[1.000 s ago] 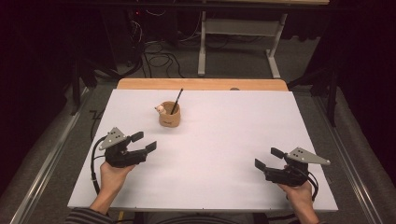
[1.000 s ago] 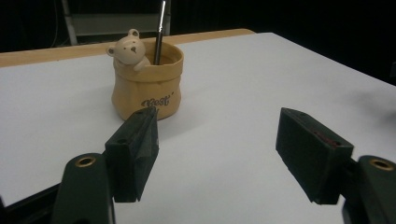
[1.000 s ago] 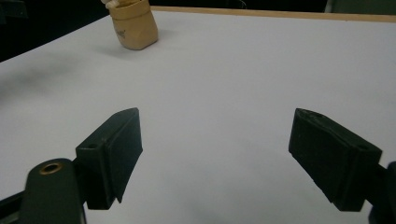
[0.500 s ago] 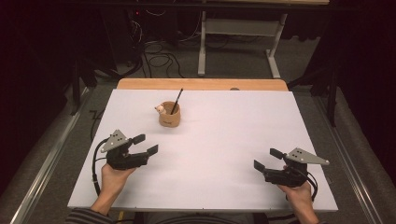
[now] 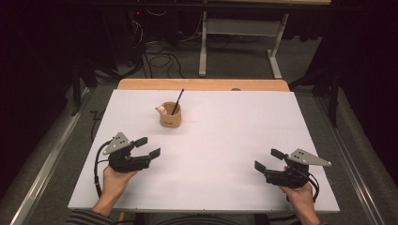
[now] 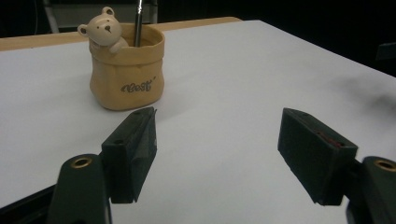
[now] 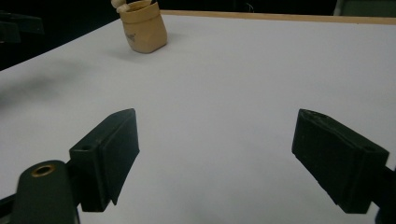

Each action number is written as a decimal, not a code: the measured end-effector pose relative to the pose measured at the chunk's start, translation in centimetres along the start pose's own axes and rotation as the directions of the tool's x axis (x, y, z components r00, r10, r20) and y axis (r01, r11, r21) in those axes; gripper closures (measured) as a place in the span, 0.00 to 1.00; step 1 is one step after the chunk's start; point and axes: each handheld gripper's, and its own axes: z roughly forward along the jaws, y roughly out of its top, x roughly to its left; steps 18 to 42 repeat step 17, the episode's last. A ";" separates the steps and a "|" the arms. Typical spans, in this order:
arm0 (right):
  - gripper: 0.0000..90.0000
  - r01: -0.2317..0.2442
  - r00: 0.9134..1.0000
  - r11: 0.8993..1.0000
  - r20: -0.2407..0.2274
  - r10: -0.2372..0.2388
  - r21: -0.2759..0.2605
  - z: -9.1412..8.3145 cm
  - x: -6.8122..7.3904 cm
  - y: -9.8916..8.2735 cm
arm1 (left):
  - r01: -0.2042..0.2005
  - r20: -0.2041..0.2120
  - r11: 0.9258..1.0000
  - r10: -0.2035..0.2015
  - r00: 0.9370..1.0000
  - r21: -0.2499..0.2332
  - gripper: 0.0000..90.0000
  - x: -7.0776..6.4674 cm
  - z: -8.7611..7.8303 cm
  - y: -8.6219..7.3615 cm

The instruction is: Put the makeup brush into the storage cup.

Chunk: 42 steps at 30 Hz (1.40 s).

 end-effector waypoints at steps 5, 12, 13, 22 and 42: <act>0.18 0.005 1.000 1.000 -0.003 -0.005 0.007 0.1 0.0 0.0 | -0.003 -0.001 1.000 0.003 1.000 0.006 0.31 0.0 0.1 0.0; 0.18 0.006 1.000 1.000 -0.004 -0.006 0.007 0.1 0.1 0.0 | -0.003 0.003 1.000 0.003 1.000 0.007 0.31 0.0 0.1 0.0; 0.18 0.006 1.000 1.000 -0.006 -0.006 0.006 0.1 0.1 0.0 | -0.006 0.004 1.000 0.006 1.000 0.008 0.31 0.0 0.1 0.0; 0.18 0.003 1.000 1.000 -0.013 -0.003 -0.006 0.0 0.2 0.0 | -0.003 0.012 1.000 0.003 1.000 0.008 0.31 0.0 0.1 0.0; 0.18 0.003 1.000 1.000 -0.013 -0.003 -0.006 0.0 0.2 0.0 | -0.003 0.012 1.000 0.003 1.000 0.008 0.31 0.0 0.1 0.0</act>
